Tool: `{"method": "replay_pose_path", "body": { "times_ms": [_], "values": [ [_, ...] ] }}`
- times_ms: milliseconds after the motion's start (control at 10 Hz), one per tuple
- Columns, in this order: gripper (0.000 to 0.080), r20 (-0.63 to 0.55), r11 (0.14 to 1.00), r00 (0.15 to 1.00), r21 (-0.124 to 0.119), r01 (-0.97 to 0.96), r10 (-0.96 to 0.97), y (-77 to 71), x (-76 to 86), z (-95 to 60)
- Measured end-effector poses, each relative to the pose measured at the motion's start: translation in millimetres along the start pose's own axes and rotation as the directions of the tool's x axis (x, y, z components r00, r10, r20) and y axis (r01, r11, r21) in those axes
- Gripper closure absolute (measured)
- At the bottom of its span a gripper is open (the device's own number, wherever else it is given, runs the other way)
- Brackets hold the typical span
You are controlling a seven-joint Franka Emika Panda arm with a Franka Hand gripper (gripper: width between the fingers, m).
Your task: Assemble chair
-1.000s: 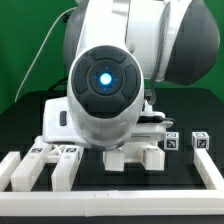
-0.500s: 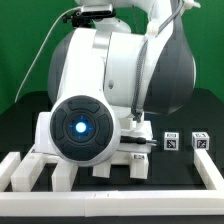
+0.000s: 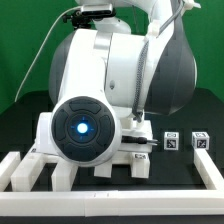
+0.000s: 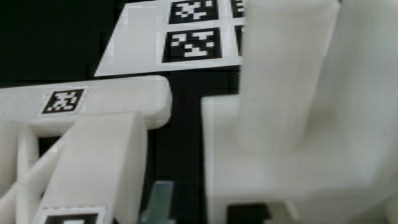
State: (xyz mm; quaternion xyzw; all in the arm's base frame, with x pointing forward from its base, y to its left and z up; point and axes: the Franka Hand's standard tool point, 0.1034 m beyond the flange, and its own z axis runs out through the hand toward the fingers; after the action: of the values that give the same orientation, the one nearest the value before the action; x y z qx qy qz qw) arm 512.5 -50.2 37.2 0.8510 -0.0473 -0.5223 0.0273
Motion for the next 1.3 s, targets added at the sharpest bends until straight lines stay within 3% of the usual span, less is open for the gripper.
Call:
{"method": "replay_pose_path", "body": {
  "times_ms": [200,300,400,500,1200,1300],
  "values": [
    [0.0433,-0.003,1.0,1.0,0.0,0.0,0.0,0.4,0.9,0.0],
    [0.0433,-0.007,1.0,1.0,0.0,-0.001,0.001,0.5,1.7,-0.2],
    [0.0257,-0.01,1.0,1.0,0.0,-0.001,0.001,0.7,2.4,-0.4],
    [0.0172,-0.011,1.0,1.0,0.0,-0.001,0.001,0.8,2.7,-0.5],
    [0.015,-0.014,1.0,1.0,0.002,-0.002,0.002,2.1,3.5,-0.8],
    [0.015,-0.038,1.0,0.999,0.01,-0.002,0.002,5.0,3.9,-9.1]
  ]
}}
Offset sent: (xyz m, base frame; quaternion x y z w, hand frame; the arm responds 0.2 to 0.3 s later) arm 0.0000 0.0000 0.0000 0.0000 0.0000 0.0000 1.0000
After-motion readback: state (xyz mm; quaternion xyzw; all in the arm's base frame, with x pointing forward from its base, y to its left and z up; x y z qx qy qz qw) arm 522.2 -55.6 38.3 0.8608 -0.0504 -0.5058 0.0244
